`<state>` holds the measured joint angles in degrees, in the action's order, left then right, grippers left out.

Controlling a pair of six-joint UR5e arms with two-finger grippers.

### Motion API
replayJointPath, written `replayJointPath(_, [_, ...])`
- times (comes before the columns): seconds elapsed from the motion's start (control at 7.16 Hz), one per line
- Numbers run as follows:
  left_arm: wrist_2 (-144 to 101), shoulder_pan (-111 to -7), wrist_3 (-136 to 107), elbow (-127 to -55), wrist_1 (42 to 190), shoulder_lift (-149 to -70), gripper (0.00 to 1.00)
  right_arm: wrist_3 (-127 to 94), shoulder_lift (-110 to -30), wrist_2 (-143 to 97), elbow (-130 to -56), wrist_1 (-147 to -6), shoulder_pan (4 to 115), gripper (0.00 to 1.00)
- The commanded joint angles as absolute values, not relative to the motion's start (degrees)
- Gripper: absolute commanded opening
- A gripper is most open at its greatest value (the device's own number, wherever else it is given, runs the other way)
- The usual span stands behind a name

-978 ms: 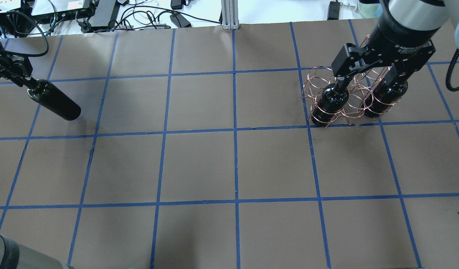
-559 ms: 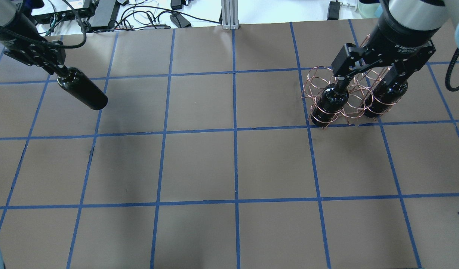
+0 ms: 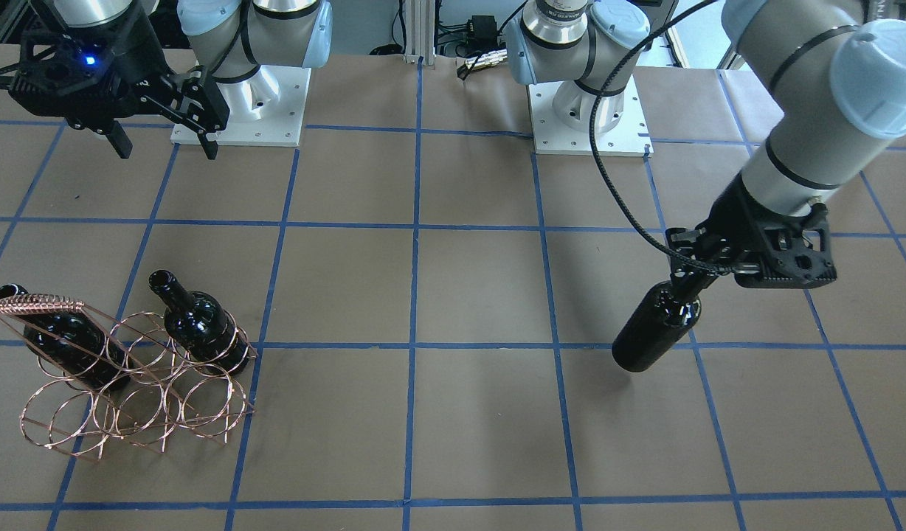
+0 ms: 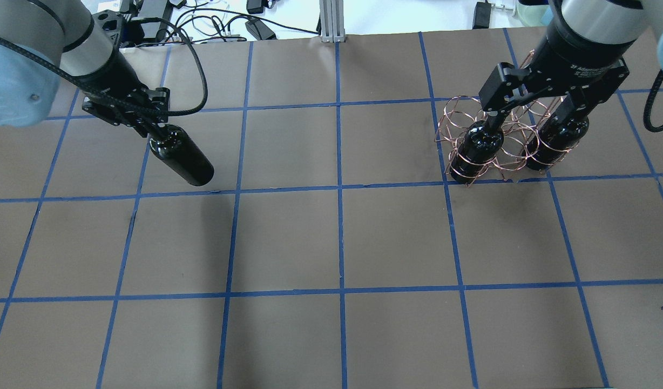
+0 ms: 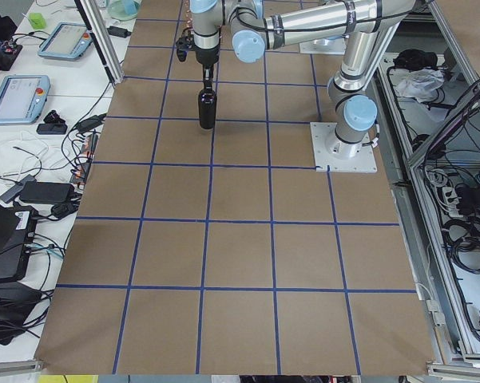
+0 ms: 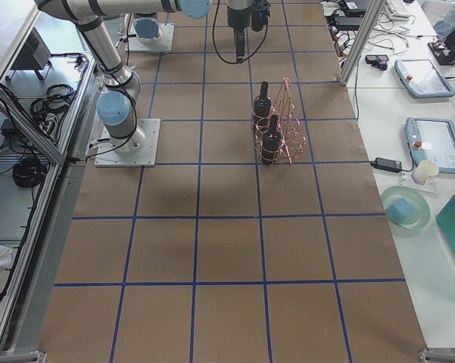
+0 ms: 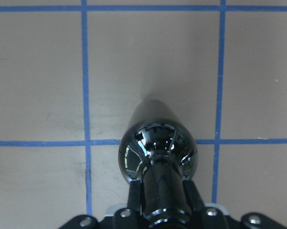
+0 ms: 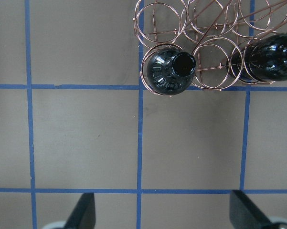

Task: Place wine into wine basket
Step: 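Lift the bottle with the left gripper and carry it toward table center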

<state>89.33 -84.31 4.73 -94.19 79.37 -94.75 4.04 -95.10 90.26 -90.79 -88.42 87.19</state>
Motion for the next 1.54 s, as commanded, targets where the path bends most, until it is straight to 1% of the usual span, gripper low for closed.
replayJointPath(0.0, [89.6,-91.5,-1.5,-96.9,79.0,-92.8,0.0,4.0,-95.1,90.3,-90.8,-88.4,87.2,1.0])
replayJointPath(0.7, [89.4,-102.4,-8.4,-104.7,79.2,-88.4,0.0,4.0,-95.1,90.3,-90.8,-88.4,87.2,1.0])
replayJointPath(1.4, [89.6,-103.9,-8.3,-106.3,80.1,-88.0,0.0,4.0,-95.2,90.3,-90.9,-88.4,87.2,1.0])
